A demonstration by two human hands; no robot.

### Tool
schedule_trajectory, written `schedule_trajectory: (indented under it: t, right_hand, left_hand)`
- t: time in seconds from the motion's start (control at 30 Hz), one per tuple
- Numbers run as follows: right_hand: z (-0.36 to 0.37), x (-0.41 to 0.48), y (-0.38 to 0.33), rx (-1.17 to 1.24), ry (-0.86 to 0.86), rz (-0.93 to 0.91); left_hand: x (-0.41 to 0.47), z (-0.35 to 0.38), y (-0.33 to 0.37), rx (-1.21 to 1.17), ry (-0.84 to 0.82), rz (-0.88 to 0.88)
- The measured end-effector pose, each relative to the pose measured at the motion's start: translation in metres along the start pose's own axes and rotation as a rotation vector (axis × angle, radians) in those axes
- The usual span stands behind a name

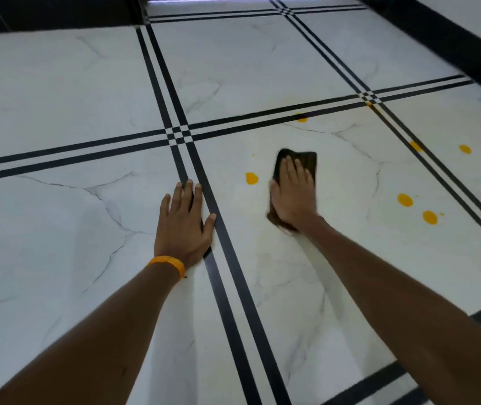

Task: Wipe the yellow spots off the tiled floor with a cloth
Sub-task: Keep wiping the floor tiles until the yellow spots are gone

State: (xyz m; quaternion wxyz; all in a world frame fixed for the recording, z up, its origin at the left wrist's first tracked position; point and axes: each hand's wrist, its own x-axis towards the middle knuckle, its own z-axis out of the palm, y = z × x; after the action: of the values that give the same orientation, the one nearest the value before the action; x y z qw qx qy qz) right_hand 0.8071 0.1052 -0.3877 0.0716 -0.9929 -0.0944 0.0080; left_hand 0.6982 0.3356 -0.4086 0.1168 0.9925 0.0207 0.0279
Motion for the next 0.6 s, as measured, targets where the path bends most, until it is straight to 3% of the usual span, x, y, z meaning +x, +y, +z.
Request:
schedule_trajectory:
  t: [0.07,0.17,0.27,0.37,0.47,0.53,0.6]
  right_hand:
    - [0.002,0.048,-0.039,0.022,-0.004,0.022]
    - [0.011,0.064,-0.093,0.031,-0.005,-0.139]
    - [0.016,-0.023,-0.094,0.026,-0.047,-0.353]
    - [0.012,-0.106,-0.033,0.06,-0.077,-0.426]
    - [0.002,-0.059,0.018,0.019,0.009,-0.213]
    - [0.0,-0.004,0.009,-0.011,0.01,0.022]
    - [0.008,0.025,-0.027,-0.008,0.019,0.098]
  left_hand:
    - [0.0,0.0,0.002,-0.011,0.008,0.001]
    - [0.006,-0.001,-0.002,-0.012,0.02,0.009]
    - [0.005,0.001,-0.006,-0.008,0.023,0.011]
    - [0.0,0.002,-0.002,-0.018,0.031,0.008]
    - [0.005,0.002,-0.004,-0.021,0.031,-0.004]
    - [0.004,0.001,-0.006,-0.017,0.023,-0.016]
    - [0.003,0.0,-0.005,-0.024,0.025,-0.014]
